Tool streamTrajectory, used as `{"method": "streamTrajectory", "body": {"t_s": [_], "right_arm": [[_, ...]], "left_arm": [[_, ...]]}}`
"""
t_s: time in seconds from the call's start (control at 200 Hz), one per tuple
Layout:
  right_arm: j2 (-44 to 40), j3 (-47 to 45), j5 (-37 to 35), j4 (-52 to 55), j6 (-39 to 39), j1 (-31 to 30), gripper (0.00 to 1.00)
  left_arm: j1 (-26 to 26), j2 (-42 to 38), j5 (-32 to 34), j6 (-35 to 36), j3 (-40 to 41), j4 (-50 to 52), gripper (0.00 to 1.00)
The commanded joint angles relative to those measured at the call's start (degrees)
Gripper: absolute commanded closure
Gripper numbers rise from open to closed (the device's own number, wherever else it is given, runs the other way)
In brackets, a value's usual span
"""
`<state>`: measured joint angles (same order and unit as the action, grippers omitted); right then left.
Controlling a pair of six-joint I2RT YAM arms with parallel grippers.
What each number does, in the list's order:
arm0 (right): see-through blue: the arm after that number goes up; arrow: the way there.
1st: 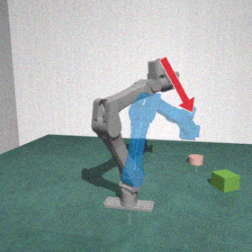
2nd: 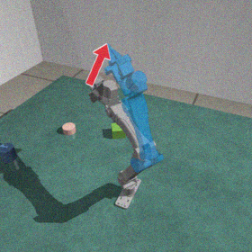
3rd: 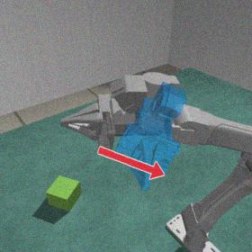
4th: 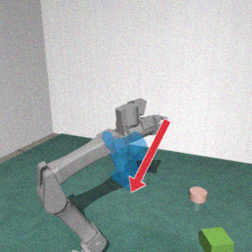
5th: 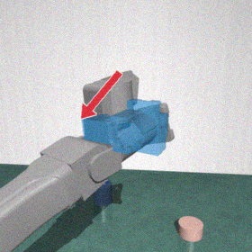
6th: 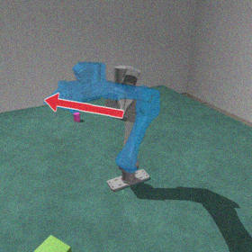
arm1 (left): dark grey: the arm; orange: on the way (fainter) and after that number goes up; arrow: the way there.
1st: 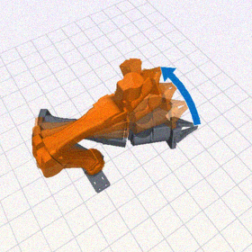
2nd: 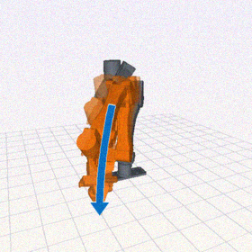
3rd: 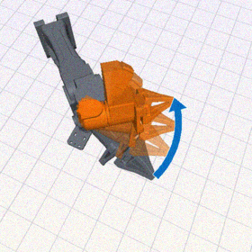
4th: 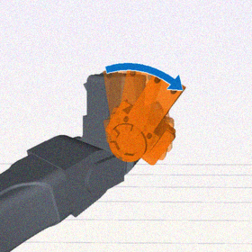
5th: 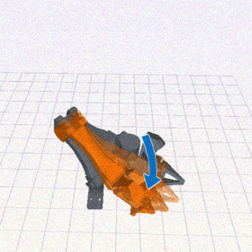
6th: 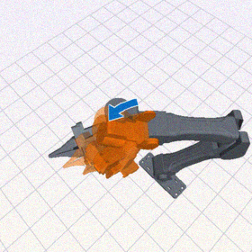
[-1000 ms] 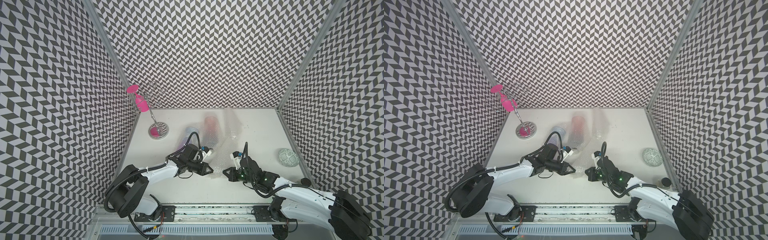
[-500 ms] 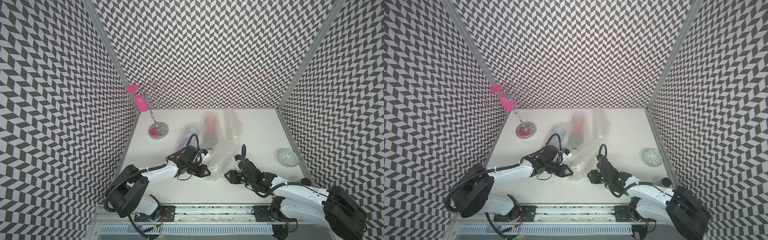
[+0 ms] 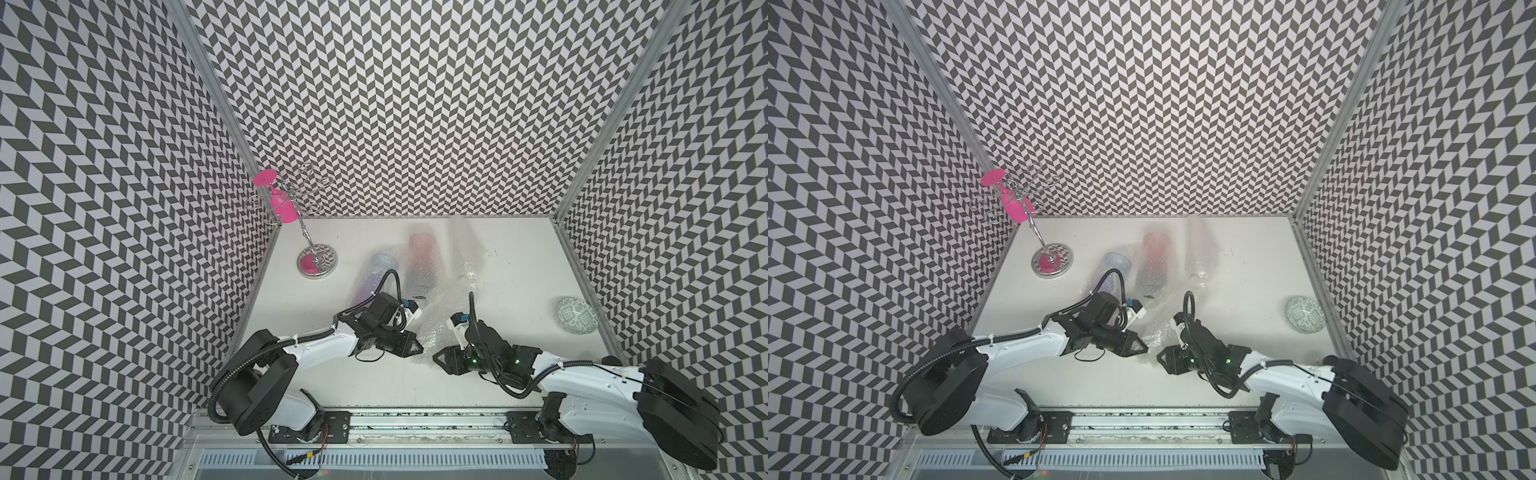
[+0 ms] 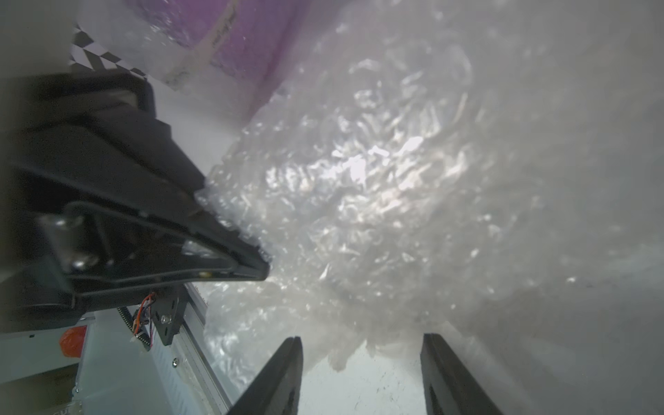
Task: Unwrap the vase from the bubble wrap
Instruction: Unwrap the bubble wrap at the center of the board.
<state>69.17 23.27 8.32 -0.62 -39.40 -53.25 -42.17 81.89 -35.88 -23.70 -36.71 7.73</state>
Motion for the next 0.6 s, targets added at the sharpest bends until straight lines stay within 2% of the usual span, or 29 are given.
{"method": "streamTrajectory", "body": {"t_s": [0.0,0.115,0.205,0.27,0.441,0.596], "right_arm": [[2.58,2.12,-1.36,-0.89,-0.86,-0.53,0.51],[3.31,2.37,-2.26,0.50,-1.41,-0.53,0.63],[2.66,1.98,-2.86,0.81,-2.06,-0.53,0.79],[2.05,1.72,-3.13,0.88,-2.34,-0.53,0.87],[-0.27,0.85,-4.41,2.55,-3.32,-0.53,1.00],[-4.21,-0.62,-7.00,5.78,-5.28,-0.53,1.00]], "left_arm": [[-0.92,-0.19,-0.60,-0.29,-0.23,0.50,1.00],[-1.23,-0.58,-0.42,-0.33,-0.19,0.45,1.00],[-1.35,-0.89,-0.24,-0.29,-0.09,0.45,1.00],[-1.42,-1.07,-0.16,-0.29,0.10,0.55,1.00],[-1.43,-1.43,-0.07,-0.03,0.15,0.67,1.00],[-1.45,-1.46,0.37,0.06,0.19,0.80,1.00]]}}
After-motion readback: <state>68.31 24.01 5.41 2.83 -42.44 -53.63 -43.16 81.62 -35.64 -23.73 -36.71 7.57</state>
